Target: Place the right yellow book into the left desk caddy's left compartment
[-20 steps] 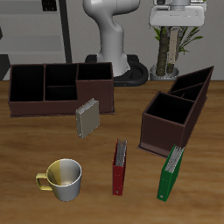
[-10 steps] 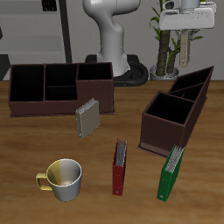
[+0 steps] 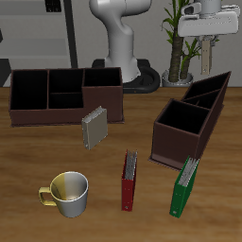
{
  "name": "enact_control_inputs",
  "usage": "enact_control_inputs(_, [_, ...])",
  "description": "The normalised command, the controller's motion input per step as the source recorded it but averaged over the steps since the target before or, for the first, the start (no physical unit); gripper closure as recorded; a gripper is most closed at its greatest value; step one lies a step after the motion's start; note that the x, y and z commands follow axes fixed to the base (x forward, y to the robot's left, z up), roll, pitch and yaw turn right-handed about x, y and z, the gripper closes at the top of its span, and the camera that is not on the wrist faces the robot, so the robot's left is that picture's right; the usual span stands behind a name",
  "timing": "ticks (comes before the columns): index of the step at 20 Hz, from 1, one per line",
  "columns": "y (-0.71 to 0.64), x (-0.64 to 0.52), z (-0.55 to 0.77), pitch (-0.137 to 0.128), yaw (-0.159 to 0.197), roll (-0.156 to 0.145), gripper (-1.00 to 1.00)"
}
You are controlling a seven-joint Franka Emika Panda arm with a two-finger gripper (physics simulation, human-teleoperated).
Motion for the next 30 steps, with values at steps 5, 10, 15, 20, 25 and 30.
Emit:
enact_control_inputs(5, [0.03, 0.05, -0.05, 0.004, 0.012, 0.011, 1.00])
enact_control_inputs(10, [0.04, 0.06, -0.10, 0.019, -0.003, 0.016, 1.00])
enact_control_inputs(15, [0.05, 0.03, -0.14, 0.023, -0.003, 0.028, 1.00])
enact_control_inputs(20, [-0.01, 0.08, -0.15, 0.011, -0.001, -0.004, 1.00])
enact_control_inputs(25, [-0.01, 0.02, -0.10, 0.009, -0.004, -0.005, 1.00])
enact_control_inputs(30, [0.02, 0.07, -0.20, 0.036, -0.010, -0.003, 1.00])
